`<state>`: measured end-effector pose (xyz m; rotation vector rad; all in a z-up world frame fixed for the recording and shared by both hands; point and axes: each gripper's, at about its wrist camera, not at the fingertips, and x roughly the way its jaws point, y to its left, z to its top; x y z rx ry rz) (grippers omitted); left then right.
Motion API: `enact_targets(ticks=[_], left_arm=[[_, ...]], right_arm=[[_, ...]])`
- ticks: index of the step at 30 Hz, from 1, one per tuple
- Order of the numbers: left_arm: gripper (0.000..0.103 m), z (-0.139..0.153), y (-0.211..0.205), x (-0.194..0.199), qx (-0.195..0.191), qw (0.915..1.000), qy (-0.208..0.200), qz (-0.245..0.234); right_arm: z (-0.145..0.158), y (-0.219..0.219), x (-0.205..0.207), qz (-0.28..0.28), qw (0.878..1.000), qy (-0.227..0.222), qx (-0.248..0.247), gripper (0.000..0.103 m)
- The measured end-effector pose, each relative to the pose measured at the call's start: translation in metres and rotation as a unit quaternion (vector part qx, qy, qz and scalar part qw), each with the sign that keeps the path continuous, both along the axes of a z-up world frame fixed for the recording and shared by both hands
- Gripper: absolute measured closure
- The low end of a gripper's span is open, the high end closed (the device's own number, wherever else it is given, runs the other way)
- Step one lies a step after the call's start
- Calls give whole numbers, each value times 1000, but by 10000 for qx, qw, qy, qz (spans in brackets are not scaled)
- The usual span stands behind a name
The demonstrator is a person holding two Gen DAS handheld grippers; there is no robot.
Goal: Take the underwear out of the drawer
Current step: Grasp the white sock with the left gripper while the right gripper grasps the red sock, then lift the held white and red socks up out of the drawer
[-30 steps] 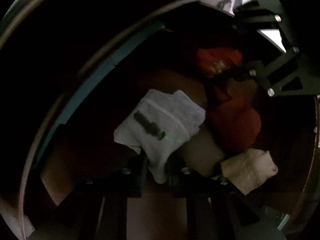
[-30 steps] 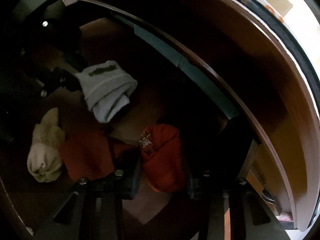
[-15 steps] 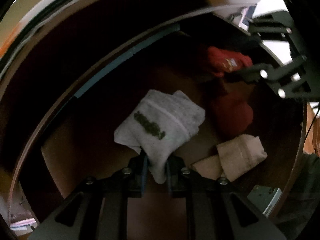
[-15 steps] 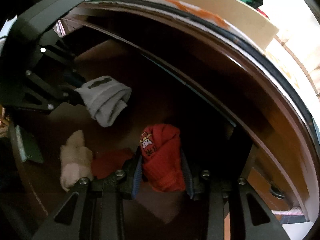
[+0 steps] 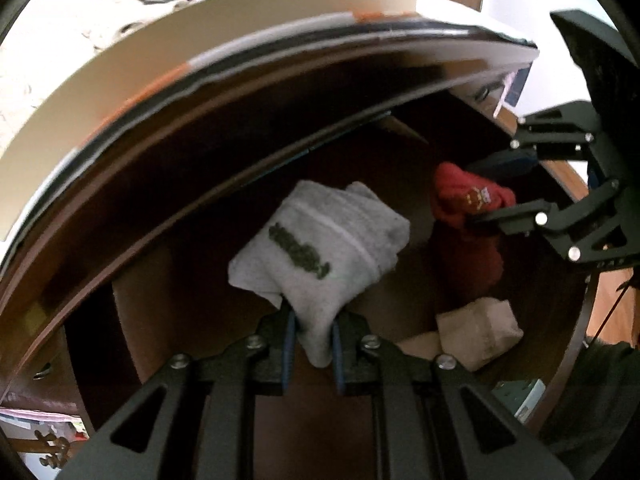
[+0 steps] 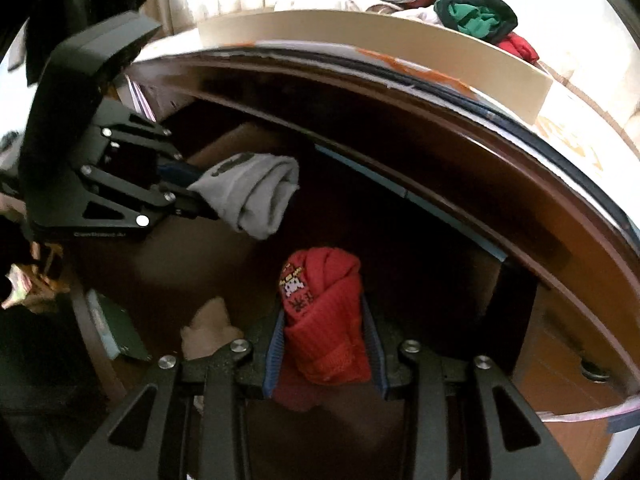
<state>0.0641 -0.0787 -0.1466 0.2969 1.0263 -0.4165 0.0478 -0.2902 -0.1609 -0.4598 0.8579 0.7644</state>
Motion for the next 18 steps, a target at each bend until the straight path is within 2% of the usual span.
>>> enact_targets(ticks=[8, 10, 12, 18], left_arm=[[90, 16, 13, -28, -77, 9989, -416, 221], [90, 17, 14, -31, -54, 9985, -490, 249], [90, 35, 25, -29, -97, 9981, -540, 267], [90, 43, 34, -38, -106, 9961, -816, 333]], right_arm=[[12, -16, -10, 20, 9992, -306, 259, 65], [11, -12, -11, -12, 9988, -390, 300, 65], [18, -18, -11, -19, 9984, -456, 341, 65], [22, -29, -29, -9, 9968, -664, 452, 65]])
